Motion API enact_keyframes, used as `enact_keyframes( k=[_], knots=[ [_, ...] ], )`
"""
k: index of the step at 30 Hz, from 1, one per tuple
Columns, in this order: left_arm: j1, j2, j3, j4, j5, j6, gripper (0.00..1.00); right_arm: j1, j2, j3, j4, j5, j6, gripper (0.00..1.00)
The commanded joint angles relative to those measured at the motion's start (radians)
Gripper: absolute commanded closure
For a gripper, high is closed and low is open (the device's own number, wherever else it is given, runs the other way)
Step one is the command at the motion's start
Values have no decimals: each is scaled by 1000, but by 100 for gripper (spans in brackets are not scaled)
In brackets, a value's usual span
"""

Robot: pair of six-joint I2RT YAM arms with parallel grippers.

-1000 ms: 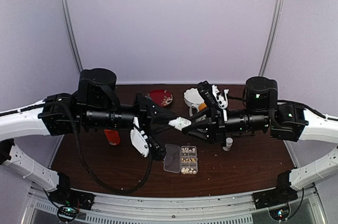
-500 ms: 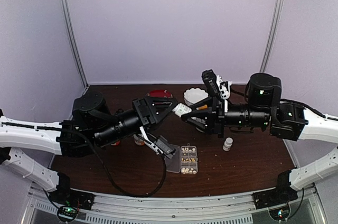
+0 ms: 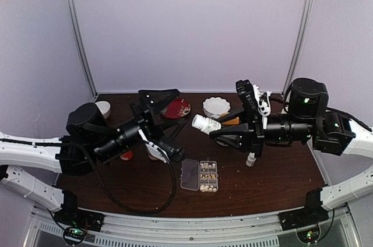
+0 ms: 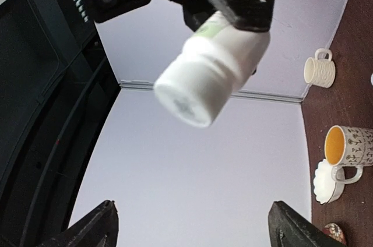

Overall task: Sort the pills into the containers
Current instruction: Screw the lid of the pill bottle onto the pill bottle.

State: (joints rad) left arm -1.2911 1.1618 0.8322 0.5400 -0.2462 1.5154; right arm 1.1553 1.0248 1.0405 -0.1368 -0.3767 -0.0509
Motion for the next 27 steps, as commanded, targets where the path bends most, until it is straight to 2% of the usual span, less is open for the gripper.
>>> enact_keyframes(
  k=[1,5,8,9,12,17,20,23,27],
  knots=[
    [4,-83,86,-198,43,-450,9,6,-58,-10,-24,99,-99,100],
    [4,-76,203,-440,88,-839,11,6,-92,-51,33,171,-159,100],
    [4,-58,307,-598,71,-1162,6,8,-101,-79,78,221,-208,100],
    [5,-50,343,-657,74,-1251,3,8,-102,-86,92,232,-223,100],
    [9,-33,428,-771,120,-1465,2,11,-91,-98,130,262,-260,100],
    [106,-22,479,-794,392,-1850,2,30,-60,-93,177,297,-311,100],
    [204,-7,480,-788,564,-2062,8,46,-44,-87,201,311,-340,100],
    [259,19,483,-789,681,-2201,12,65,-26,-77,210,322,-375,100],
    [266,59,514,-825,723,-2236,12,92,7,-49,198,351,-422,100]
  ],
)
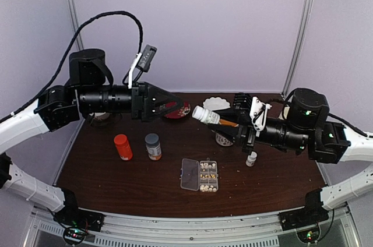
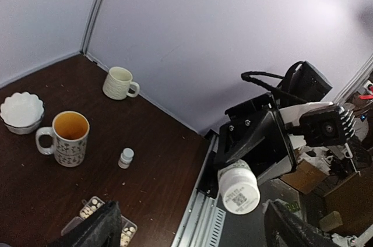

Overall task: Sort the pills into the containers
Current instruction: Screw the lid of the pill bottle onto the pill bottle.

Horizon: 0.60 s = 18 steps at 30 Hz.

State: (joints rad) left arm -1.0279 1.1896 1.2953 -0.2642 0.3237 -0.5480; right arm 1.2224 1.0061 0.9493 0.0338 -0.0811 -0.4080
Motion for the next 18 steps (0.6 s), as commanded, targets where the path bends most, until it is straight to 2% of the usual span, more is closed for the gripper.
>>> enact_keyframes(
  k=[1,4,12,18],
  knots=[
    [3,37,57,-21,166,-178,12,30,35,52,19,63,-75,100],
    [2,46,61,-16,182,-188,12,44,64,78,0,76,-95,100],
    [2,42,46,6,219,-203,25,57,92,92,-2,108,-109,100],
    [2,49,45,5,238,-207,30,59,99,95,1,114,-110,100]
  ],
)
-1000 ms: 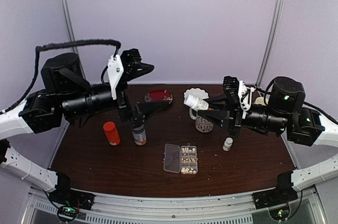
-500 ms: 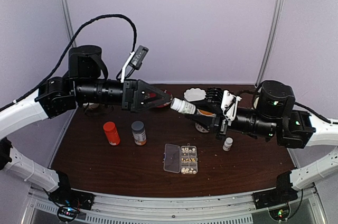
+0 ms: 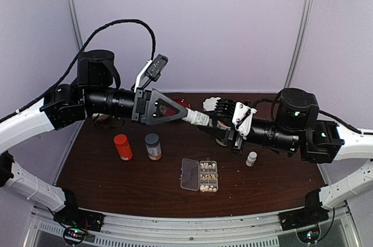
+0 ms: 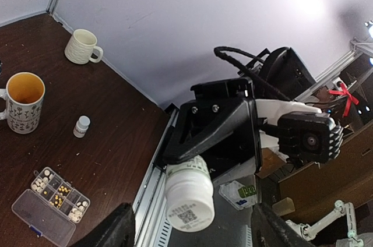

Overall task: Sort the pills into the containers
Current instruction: Screw the lid of the pill bottle onto the pill bottle.

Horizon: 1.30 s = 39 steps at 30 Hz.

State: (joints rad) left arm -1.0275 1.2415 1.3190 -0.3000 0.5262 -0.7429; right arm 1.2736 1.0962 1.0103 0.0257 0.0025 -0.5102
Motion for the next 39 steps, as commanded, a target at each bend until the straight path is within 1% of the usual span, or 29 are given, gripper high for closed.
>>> enact_keyframes(
  k=[1,3,7,11,15,22,23,26,32,37,39],
  knots=[
    [1,-2,23,40,34,-12,31,7,11,35,7,33,-8,100],
    [0,-2,24,29,30,-9,32,7,14,36,5,36,-8,100],
    [1,4,25,18,24,-9,30,8,21,41,-2,35,-2,100],
    [1,11,29,3,18,-6,33,7,30,49,-11,42,-1,100],
    [2,18,34,-2,28,-6,38,7,41,58,-18,50,0,100],
    [0,22,42,-20,19,0,54,7,51,68,-56,54,5,100],
    [0,21,42,-20,17,0,54,8,51,68,-57,54,7,100],
    [1,18,41,-25,9,4,47,7,49,67,-61,54,10,100],
    [1,9,43,-39,-11,14,48,8,42,65,-69,53,15,100],
    [2,9,40,-41,-5,17,61,9,47,66,-75,52,18,100],
    [0,10,39,-43,-1,18,63,7,51,70,-76,52,19,100]
  ],
)
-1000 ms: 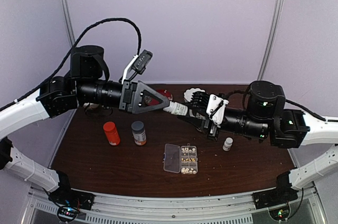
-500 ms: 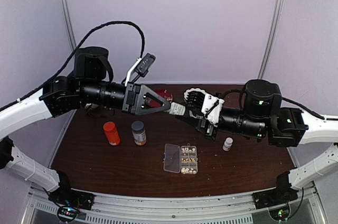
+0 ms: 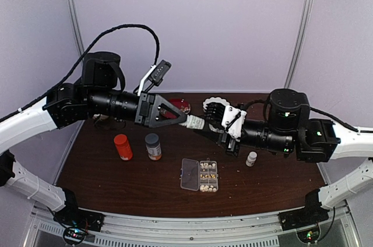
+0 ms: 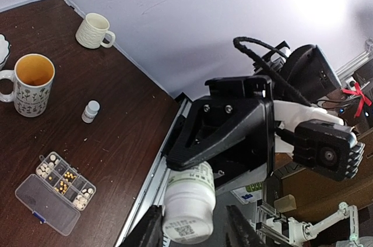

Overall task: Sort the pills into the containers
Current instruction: Screw the lid of the pill bottle onto the pill bottle.

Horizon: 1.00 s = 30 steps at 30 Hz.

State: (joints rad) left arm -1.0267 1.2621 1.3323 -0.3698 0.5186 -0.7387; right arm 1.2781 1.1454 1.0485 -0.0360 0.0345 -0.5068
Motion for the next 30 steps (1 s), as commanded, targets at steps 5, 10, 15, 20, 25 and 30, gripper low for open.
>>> enact_keyframes(
  k=[5,10,15,20,25,30],
  knots=[
    [1,-12,27,12,5,23,71,3,8,40,-18,21,19,100],
    [1,-8,27,3,4,31,81,5,10,45,-18,11,23,100],
    [0,2,31,-17,-6,71,100,4,7,55,-17,-9,55,100],
    [-28,-2,31,-14,-29,182,100,1,-2,70,-4,-111,143,100],
    [-86,23,50,2,13,359,100,-3,-17,55,89,-264,257,100],
    [-143,38,54,-33,18,574,100,-21,-38,34,190,-385,417,100]
  ],
)
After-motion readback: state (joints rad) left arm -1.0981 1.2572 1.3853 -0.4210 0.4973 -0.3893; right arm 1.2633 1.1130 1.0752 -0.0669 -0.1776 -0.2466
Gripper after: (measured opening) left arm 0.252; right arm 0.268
